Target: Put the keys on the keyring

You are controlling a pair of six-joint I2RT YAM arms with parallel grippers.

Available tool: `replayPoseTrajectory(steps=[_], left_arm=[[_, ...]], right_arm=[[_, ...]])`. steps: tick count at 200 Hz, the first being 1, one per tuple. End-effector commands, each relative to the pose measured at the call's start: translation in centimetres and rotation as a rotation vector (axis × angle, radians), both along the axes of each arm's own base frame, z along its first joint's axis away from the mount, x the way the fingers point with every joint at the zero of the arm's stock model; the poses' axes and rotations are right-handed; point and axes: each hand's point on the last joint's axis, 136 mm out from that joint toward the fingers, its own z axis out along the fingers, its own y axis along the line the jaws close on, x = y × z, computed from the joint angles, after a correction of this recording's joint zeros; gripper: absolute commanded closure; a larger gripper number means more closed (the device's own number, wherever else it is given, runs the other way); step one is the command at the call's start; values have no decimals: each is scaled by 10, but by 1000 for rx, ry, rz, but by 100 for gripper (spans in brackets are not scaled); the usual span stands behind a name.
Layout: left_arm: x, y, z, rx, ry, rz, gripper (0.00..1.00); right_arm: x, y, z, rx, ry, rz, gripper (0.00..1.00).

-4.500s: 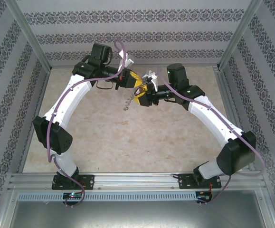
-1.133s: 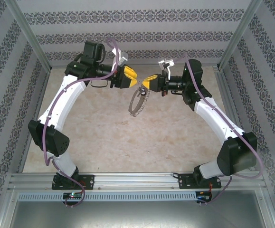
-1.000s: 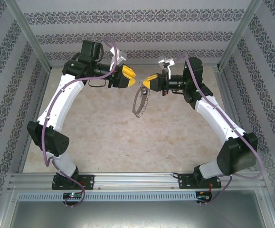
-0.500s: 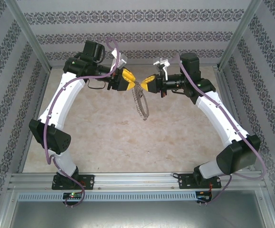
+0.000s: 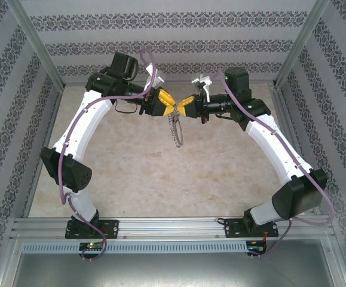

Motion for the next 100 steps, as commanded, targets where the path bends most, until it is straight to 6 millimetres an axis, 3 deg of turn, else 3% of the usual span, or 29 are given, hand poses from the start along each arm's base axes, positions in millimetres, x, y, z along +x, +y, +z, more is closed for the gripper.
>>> replayPoseTrajectory(steps=[1,100], left_arm=[[-6,-5,4,-13,0,-33,64],[-4,-10,-2,-6,21,-39,76]], right_arm=[[-4,4,13,16,-61,21,100],[-2,4,13,20,-65,15,100]])
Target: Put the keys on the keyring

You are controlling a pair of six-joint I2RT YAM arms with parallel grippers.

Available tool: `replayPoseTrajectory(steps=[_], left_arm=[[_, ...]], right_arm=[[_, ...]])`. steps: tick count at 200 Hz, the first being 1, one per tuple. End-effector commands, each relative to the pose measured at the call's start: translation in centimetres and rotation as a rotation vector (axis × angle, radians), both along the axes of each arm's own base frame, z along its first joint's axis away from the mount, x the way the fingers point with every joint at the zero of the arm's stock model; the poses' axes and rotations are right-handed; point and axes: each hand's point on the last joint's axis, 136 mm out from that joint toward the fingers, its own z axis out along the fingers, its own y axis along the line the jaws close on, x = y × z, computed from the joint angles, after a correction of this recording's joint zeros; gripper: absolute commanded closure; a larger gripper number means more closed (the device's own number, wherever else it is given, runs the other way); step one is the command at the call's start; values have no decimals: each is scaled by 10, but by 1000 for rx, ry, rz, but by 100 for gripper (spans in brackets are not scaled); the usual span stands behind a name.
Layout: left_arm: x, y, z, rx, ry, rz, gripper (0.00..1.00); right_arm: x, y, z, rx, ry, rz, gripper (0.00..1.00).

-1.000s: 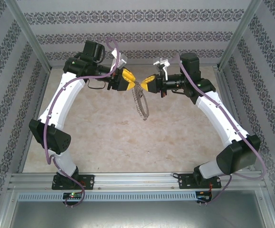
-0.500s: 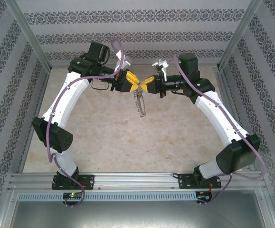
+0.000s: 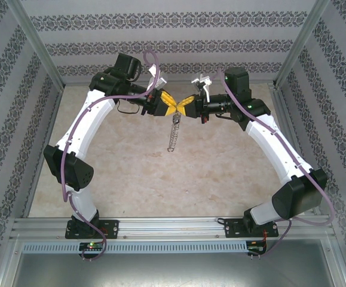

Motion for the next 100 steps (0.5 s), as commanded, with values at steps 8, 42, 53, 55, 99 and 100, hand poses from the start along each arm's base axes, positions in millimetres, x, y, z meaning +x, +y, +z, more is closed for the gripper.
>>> replayPoseTrajectory(steps=[8,42,53,55,99,100], left_arm=[[-6,-5,5,-15,0,-29,78],[-3,-7,4,-9,1,-24,82],[-3,-7,3,-8,-2,-24,84],[-3,-8,3,-8,0,-24,84],[-1,-8,3,-7,1,-17,92],[-1,-8,2,-6,2,-17,92]], right_arm=[[-3,4,13,21,-62,19,100],[-3,4,14,24,-66,18,100],[-3,4,14,24,-65,18,100],[-3,4,14,24,-65,18,100],[-3,4,13,25,-66,18,100],[-3,4,13,26,-66,19,100]])
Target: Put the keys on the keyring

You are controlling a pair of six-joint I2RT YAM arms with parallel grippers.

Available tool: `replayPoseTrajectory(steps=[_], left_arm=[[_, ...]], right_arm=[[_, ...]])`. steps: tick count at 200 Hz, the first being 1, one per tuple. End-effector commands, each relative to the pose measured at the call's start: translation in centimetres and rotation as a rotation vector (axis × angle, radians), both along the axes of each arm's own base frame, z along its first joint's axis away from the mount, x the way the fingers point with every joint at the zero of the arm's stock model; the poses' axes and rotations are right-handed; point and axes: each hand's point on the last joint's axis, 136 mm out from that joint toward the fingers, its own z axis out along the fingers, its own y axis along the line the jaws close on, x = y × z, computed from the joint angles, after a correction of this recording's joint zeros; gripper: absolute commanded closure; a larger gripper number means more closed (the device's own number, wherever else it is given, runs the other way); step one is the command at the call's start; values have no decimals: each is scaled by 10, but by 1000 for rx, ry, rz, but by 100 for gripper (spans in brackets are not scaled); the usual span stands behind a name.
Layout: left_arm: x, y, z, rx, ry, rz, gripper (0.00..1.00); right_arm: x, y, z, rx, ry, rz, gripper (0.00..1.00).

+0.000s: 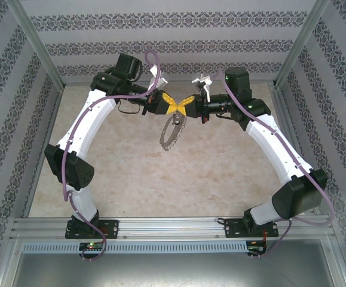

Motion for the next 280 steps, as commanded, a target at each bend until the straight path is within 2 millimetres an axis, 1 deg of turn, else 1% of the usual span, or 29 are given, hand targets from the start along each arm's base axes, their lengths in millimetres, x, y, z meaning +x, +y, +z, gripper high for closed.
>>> replayPoseTrajectory(steps=[1,35,151,280], left_arm=[[-3,-6,5,-13,-5,-20,92],[0,-7,4,-12,-3,-13,100],[8,-10,2,-19,-20,9,100],[6,-9,4,-37,-36,2,100]], right_arm=[[-2,4,13,26,-66,17,100],[-3,4,13,26,-68,17,100],[-3,1,14,22,-84,-10,100],[-2,-2,17,21,-101,-41,100]])
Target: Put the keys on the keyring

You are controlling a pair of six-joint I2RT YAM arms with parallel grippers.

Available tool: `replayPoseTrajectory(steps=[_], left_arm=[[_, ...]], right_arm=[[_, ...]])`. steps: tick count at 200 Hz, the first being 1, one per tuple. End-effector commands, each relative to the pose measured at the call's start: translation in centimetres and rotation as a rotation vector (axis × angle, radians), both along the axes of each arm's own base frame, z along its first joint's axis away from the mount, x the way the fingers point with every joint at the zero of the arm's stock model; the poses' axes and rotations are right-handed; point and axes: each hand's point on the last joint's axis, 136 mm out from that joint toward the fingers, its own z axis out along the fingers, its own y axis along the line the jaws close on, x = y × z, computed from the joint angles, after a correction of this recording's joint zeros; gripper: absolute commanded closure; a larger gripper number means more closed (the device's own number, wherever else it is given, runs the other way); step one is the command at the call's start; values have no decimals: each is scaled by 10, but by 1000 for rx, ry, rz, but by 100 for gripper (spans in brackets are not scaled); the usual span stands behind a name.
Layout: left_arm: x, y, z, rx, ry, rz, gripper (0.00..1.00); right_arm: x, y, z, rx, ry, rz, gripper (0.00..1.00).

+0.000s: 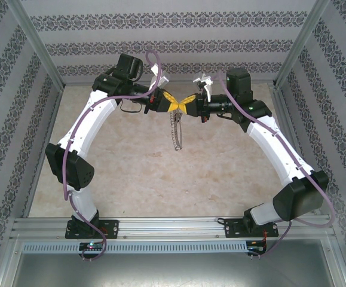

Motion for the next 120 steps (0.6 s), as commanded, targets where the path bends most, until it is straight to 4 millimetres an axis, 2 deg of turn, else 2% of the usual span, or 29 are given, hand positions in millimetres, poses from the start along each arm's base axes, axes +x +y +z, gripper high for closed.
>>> replayPoseTrajectory(steps=[1,58,93,109,120], left_arm=[[-6,-6,8,-29,-34,-27,100],[-8,-6,9,-33,-43,-30,100],[-1,-6,4,-15,-34,1,100],[3,-7,1,-6,-31,15,88],[5,-7,1,-6,-30,20,86]], right_arm=[[-13,3,22,42,-75,36,100],[-12,1,24,44,-85,23,100],[-15,1,27,51,-88,32,100],[-16,1,27,51,-87,33,100],[-15,1,26,50,-85,32,100]])
